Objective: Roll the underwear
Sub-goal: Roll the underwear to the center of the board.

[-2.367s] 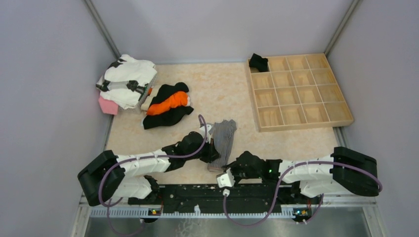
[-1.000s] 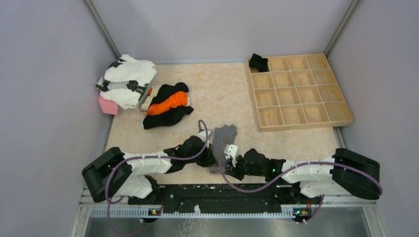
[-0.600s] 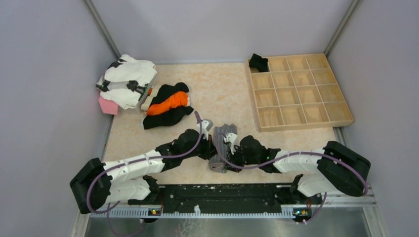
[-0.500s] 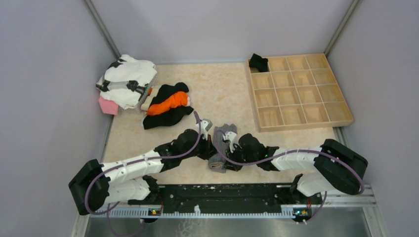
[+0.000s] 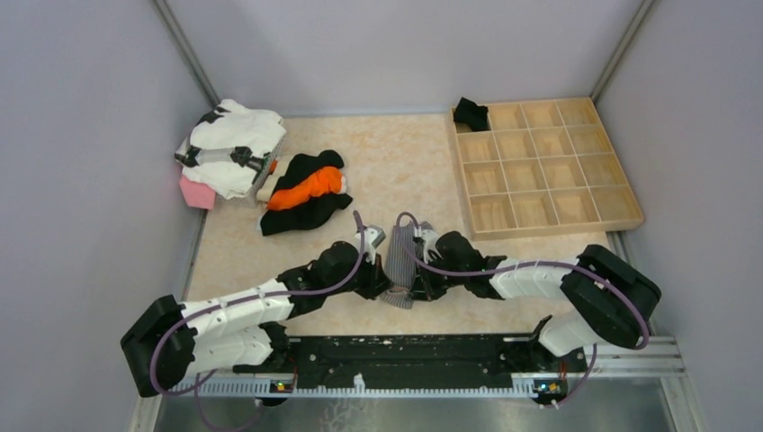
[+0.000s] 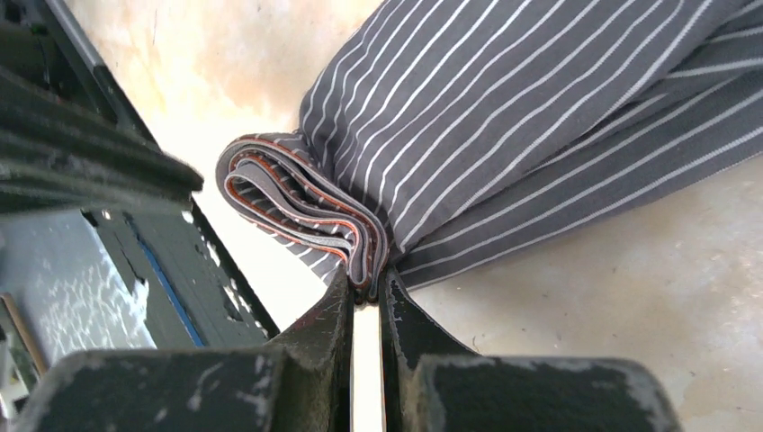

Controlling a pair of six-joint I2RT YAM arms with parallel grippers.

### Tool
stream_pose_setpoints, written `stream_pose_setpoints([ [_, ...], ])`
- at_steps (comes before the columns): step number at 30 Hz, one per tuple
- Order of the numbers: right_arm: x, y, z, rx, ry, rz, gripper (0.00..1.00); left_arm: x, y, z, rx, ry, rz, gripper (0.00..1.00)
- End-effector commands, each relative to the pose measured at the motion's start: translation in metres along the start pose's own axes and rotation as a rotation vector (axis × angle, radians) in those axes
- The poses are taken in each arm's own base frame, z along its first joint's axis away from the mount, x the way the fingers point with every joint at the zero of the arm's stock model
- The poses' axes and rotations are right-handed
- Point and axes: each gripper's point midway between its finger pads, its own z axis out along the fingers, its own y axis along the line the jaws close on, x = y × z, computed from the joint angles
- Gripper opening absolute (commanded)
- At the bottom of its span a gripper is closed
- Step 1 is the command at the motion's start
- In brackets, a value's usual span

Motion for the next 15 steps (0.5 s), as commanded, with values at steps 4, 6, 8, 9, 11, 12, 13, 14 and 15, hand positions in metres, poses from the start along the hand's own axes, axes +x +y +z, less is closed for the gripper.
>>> stream_pose_setpoints([
  [4, -0.001, -0.028, -0.006, 0.136, 0.056, 0.160, 0.00, -0.004, -0.021, 0.002, 0.135, -0.019, 0.072, 0.00],
  [6, -0.003, -0.029, -0.008, 0.142, 0.059, 0.189, 0.00, 0.000, -0.021, 0.006, 0.145, -0.005, 0.077, 0.00],
  [8, -0.005, -0.029, -0.009, 0.142, 0.063, 0.200, 0.00, 0.001, -0.020, 0.009, 0.144, 0.001, 0.081, 0.00],
  [9, -0.007, -0.029, -0.009, 0.141, 0.061, 0.203, 0.00, 0.001, -0.021, 0.011, 0.148, 0.003, 0.083, 0.00],
  [11, -0.007, -0.030, -0.010, 0.141, 0.070, 0.213, 0.00, 0.000, -0.021, 0.014, 0.152, 0.003, 0.091, 0.00],
  [12, -0.005, -0.030, -0.010, 0.143, 0.079, 0.220, 0.00, -0.001, -0.022, 0.016, 0.154, 0.003, 0.096, 0.00],
  [13, -0.004, -0.030, -0.010, 0.141, 0.084, 0.225, 0.00, -0.002, -0.022, 0.019, 0.155, 0.006, 0.099, 0.00],
  [14, -0.004, -0.030, -0.010, 0.138, 0.087, 0.230, 0.00, -0.001, -0.021, 0.021, 0.153, 0.010, 0.102, 0.00],
  [15, -0.004, -0.029, -0.010, 0.134, 0.090, 0.232, 0.00, -0.001, -0.022, 0.023, 0.155, 0.015, 0.105, 0.00],
])
